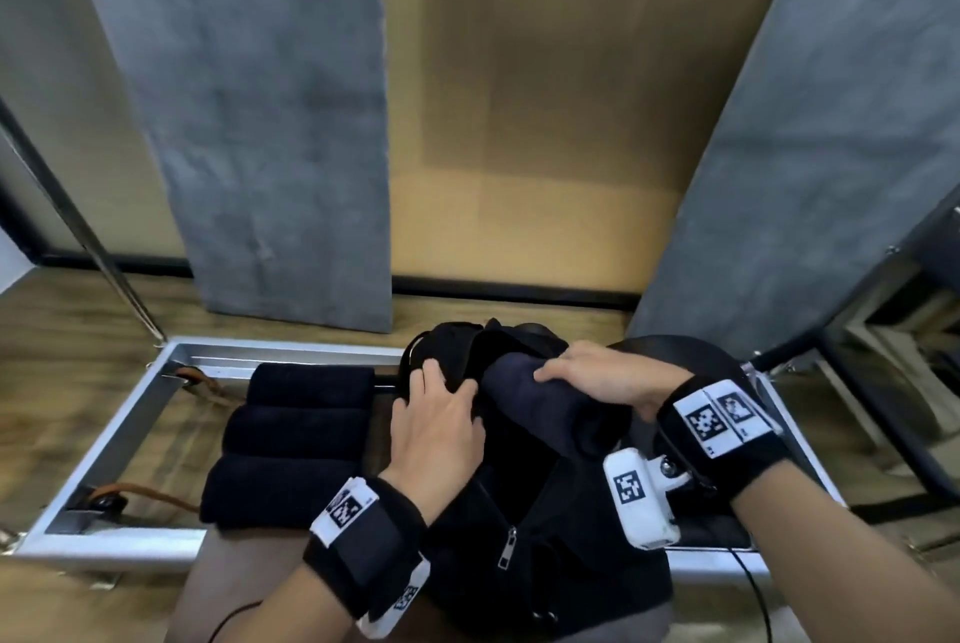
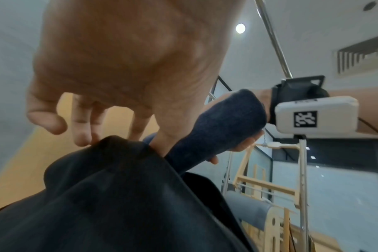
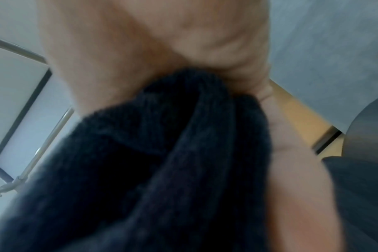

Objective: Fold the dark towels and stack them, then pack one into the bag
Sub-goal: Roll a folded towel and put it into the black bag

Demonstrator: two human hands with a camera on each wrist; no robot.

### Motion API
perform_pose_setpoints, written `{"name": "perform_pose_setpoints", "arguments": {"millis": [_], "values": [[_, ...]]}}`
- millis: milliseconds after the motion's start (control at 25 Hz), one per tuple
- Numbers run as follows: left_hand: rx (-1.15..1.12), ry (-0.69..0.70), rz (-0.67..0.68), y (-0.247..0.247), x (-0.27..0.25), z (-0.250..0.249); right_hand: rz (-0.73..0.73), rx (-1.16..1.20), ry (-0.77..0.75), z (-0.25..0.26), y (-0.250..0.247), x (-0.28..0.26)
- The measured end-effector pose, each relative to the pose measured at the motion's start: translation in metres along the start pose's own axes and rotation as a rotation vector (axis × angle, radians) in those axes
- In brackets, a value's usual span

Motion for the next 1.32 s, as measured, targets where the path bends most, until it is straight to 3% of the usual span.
{"name": "perform_pose_setpoints", "arguments": {"millis": [120,200,440,640,760,800,920,1040,1120,1240,1320], "values": [[-0.027,-0.049,0.062,0.000,0.002,0.000,0.124,-0.091,0.067,-0.006,0.018,0.031],[-0.128,-0.033,0.109,-0.005,0.008,0.000,0.130,-0.113,0.065,-0.006,0.029,0.061],[-0.231,0.056,0.249,-0.006,0.012,0.000,-0.071,0.061,-0.093,0.016,0.043,0.137],[-0.242,0.113,0.197,-0.012,0.011,0.006,-0.072,-0.058,0.117,0.008,0.057,0.175],[-0.230,0.144,0.170,-0.005,0.011,0.010,-0.153,0.098,0.167,-0.001,0.053,0.184],[-0.232,0.158,0.150,-0.003,0.012,0.012,-0.183,0.094,0.124,0.002,0.049,0.180],[-0.286,0.211,0.080,0.000,0.011,0.015,-0.075,-0.084,0.023,0.010,0.042,0.158],[-0.435,0.306,-0.019,-0.002,0.005,0.018,-0.110,-0.186,0.050,0.024,0.022,0.125],[-0.642,0.329,-0.173,-0.007,0.000,0.034,-0.082,-0.338,0.085,0.042,0.004,0.102],[-0.934,0.188,-0.418,0.002,-0.010,0.089,-0.035,-0.329,0.010,0.075,-0.006,0.064],[-1.053,-0.019,-0.531,0.026,-0.022,0.143,-0.111,-0.197,-0.180,0.106,0.006,0.059]]}}
Point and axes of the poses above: each hand's wrist, its own x-axis towards the middle knuckle, its own y-axis out of the palm, z = x × y, the point moved 6 cm from there along x, towards the middle knuckle, and after that the axes turned 15 degrees about z, right-handed, at the moved point
